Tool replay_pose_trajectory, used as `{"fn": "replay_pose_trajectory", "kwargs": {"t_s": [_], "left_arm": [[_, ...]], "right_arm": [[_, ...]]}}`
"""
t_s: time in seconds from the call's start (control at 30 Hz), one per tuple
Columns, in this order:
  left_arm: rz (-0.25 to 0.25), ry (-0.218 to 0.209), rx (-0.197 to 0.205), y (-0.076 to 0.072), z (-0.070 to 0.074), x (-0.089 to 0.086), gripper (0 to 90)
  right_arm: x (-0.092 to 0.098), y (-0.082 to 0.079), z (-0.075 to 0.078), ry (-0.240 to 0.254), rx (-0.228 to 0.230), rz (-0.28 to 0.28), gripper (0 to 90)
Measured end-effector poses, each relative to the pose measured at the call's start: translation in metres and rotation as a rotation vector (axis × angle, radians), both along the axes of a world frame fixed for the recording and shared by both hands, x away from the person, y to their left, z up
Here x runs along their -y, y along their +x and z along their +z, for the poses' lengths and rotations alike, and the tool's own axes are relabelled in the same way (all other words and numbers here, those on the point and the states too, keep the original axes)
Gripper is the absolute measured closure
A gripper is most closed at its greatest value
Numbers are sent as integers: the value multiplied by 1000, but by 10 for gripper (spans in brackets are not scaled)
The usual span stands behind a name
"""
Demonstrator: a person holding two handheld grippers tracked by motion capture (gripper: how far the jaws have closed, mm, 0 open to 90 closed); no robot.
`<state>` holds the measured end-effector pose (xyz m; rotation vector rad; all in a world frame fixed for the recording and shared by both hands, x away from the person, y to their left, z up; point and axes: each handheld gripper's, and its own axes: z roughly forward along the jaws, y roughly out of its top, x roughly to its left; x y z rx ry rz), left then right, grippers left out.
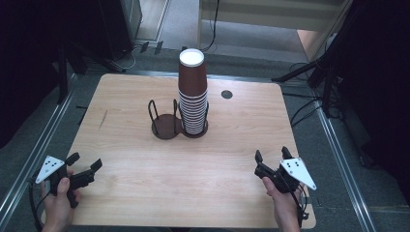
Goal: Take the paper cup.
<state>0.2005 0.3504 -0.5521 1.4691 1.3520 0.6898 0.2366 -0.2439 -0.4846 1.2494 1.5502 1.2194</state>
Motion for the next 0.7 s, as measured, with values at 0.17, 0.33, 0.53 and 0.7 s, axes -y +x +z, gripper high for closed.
{"fn": "replay_pose_trajectory", "kwargs": {"t_s": [0.17, 0.33, 0.53, 0.7], "left_arm": [[-2, -1, -3, 0, 0, 0, 75], [-4, 0, -4, 0, 0, 0, 75], [-4, -1, -3, 0, 0, 0, 75], [-2, -4, -2, 0, 0, 0, 75]], "right_arm": [[-10, 7, 6, -8, 10, -6, 127], [-21, 12, 17, -18, 31, 1, 125], [-33, 17, 23, -40, 48, 9, 123], [-40, 21, 27, -46, 46, 16, 123]]}}
